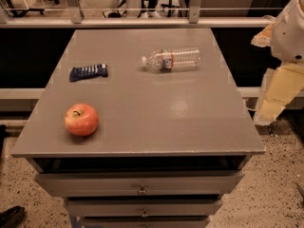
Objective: Place water bottle upright
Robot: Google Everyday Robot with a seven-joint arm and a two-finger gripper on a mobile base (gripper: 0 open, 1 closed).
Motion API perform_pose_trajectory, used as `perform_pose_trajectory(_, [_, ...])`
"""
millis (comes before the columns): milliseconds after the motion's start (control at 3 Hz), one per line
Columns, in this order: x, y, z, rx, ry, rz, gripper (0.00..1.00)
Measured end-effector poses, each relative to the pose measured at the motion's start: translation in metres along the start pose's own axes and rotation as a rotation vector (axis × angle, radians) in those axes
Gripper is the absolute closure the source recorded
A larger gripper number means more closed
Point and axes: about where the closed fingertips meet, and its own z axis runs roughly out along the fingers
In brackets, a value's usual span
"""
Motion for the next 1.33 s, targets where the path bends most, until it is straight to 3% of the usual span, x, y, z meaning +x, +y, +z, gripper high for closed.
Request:
perform_pose_trajectory(333, [-0.012,-0.015,0.005,0.020,-0.055,-0.027,0.00])
perform_pose_trajectory(667, [-0.060,-0.057,0.024,0.053,-0.198,-0.094,0.00])
perform_pose_trajectory(1000, [-0.126,-0.097,0.053,0.068,-0.323,-0.153,0.00])
perform_pose_trajectory(1333, [-0.182,-0.116,0.075,0.072,-0.390,-0.209,0.00])
